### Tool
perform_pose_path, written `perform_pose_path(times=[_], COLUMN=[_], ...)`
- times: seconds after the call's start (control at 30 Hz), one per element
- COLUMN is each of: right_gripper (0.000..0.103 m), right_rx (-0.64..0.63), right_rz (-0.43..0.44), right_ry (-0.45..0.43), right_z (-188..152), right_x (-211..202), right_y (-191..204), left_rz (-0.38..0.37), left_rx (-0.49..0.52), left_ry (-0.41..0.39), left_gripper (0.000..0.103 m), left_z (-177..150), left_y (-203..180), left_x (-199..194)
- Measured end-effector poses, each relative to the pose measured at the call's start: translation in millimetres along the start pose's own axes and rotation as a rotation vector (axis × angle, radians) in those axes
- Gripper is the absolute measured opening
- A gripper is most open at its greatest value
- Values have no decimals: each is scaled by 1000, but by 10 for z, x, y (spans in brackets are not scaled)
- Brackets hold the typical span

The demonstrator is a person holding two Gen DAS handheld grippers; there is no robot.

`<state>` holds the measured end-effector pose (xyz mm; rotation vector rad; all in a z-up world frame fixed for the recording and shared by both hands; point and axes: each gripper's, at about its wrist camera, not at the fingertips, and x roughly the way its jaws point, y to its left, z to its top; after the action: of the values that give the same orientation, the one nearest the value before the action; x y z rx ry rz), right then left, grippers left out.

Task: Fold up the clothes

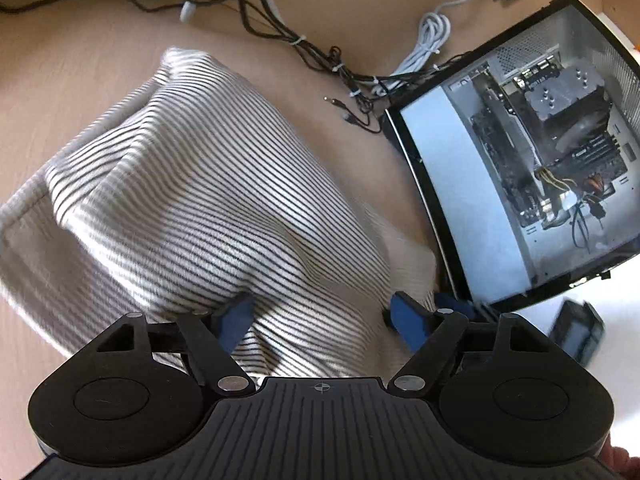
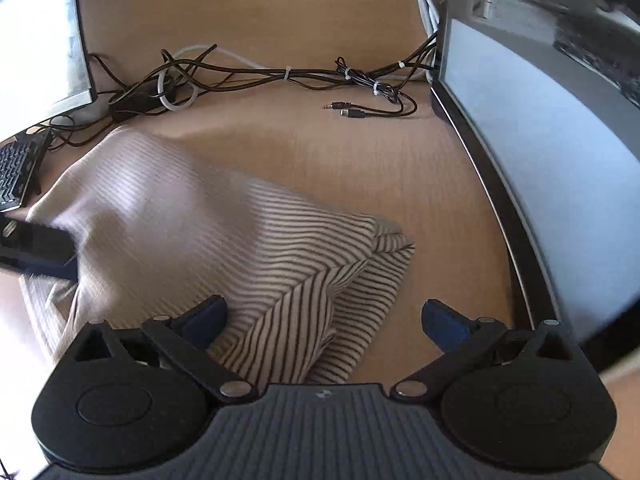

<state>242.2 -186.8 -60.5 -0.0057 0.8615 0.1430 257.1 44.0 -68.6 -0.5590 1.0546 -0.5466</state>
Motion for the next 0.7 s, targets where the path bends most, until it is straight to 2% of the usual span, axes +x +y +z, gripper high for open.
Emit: perform_pose_path(times=[0.13,0.27,0.43,0.53,0.6,0.7], right_gripper=[103,103,103,103,103,103], right_rx=[-13,-89,-58,-37,-44,-56], right_rz=[33,95,137,102,39,-39], right_ry=[15,14,-1,-81,-137,-128], right_z=[-70,-120,17,87,144,243], right_x=[-94,-183,-385,-598,-660,-445], right_y=[195,481,316,163,106,49], left_rz=[23,46,74,66,32,-16], left_rx=[22,44,71,65,52,25], left_ry=[-9,-18,-29,-40,-41,-19], left_gripper=[81,81,82,84,84,83], left_z=[63,127,206,143,66,-60], left_y=[-11,-21,-34,-58,-91,-133], left_x=[-1,-1,-2,-104,-165,-152])
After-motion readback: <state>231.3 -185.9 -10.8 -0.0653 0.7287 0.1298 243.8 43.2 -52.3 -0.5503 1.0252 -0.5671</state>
